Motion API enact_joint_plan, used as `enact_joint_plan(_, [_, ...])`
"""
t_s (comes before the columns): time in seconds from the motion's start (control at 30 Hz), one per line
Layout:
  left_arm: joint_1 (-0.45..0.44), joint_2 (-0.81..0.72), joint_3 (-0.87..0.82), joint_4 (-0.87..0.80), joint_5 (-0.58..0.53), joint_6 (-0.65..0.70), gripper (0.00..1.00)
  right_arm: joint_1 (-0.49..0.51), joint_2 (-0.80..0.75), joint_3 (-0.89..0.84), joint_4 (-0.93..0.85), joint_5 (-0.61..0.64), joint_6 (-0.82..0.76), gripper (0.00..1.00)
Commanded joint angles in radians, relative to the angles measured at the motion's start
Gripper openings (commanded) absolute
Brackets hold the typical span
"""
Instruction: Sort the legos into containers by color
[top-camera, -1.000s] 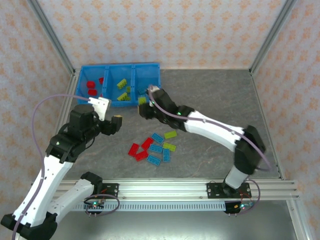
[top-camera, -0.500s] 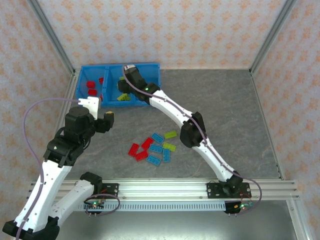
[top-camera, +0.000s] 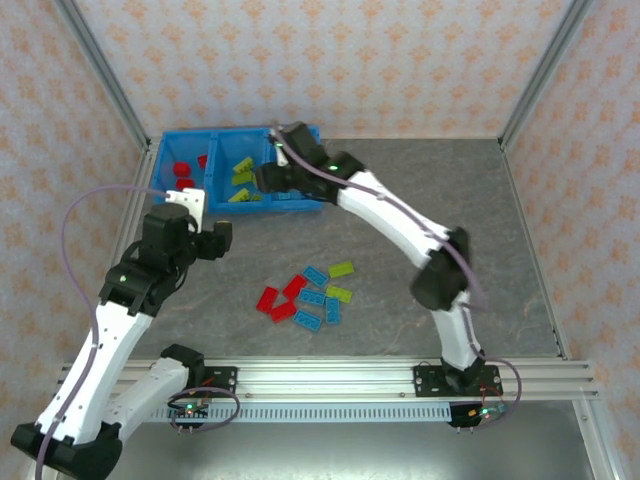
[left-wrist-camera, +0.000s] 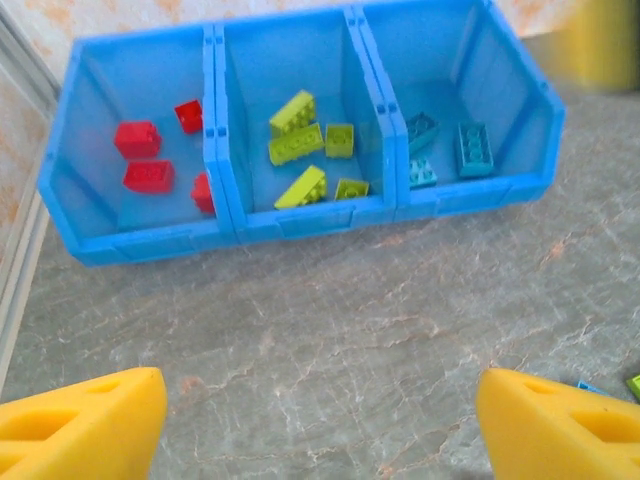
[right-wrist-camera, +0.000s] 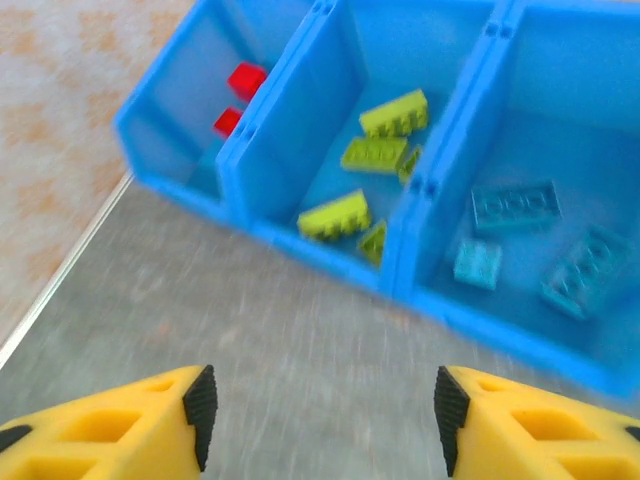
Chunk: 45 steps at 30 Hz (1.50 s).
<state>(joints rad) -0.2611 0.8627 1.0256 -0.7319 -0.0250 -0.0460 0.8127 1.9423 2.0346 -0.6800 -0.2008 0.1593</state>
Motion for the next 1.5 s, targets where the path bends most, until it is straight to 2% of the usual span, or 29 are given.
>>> enact_joint_plan(0.0, [0.005, 0.129, 0.096, -0.148, 0.088, -0.074, 0.82, 0.007, -0.295, -0.287, -0.020, -0.074, 0.017, 0.66])
enact_joint_plan(0.13, [-0.015, 0.219, 0.095, -0.210, 0.196, -0.144, 0.79, 0.013, -0.632, -0.652, -0.006, -0.097, 0.071, 0.73])
enact_joint_plan(0.23, [-0.081, 0.237, 0.050, -0.216, 0.226, -0.200, 0.77, 0.014, -0.847, -0.856, 0.002, -0.117, 0.124, 0.79])
enact_joint_plan(0.33, [-0.172, 0.253, -0.040, -0.160, 0.248, -0.278, 0.76, 0.014, -1.004, -1.004, -0.011, -0.114, 0.179, 0.86])
enact_joint_plan(0.4, [-0.203, 0.280, -0.122, -0.075, 0.288, -0.313, 0.76, 0.014, -1.079, -1.074, -0.008, -0.114, 0.211, 0.92])
enact_joint_plan(0.47, [-0.221, 0.325, -0.181, -0.009, 0.283, -0.337, 0.75, 0.014, -1.127, -1.128, 0.005, -0.114, 0.239, 0.96])
enact_joint_plan(0.63, [-0.257, 0.435, -0.245, 0.117, 0.282, -0.354, 0.73, 0.014, -1.129, -1.159, 0.011, -0.089, 0.263, 1.00])
enact_joint_plan(0.8, [-0.260, 0.504, -0.257, 0.172, 0.303, -0.348, 0.70, 0.014, -1.058, -1.125, -0.017, 0.008, 0.276, 0.99])
enact_joint_plan(0.9, [-0.262, 0.523, -0.266, 0.188, 0.295, -0.344, 0.68, 0.014, -1.033, -1.120, -0.005, -0.004, 0.284, 0.98])
enact_joint_plan(1.1, [-0.261, 0.565, -0.287, 0.184, 0.251, -0.343, 0.57, 0.014, -1.031, -1.120, -0.001, -0.017, 0.298, 0.97])
enact_joint_plan(1.33, [-0.260, 0.594, -0.307, 0.180, 0.251, -0.342, 0.54, 0.014, -1.033, -1.133, 0.029, -0.032, 0.320, 0.97])
enact_joint_plan(1.47, [-0.261, 0.611, -0.319, 0.206, 0.231, -0.350, 0.43, 0.017, -1.027, -1.133, 0.047, -0.061, 0.327, 0.97])
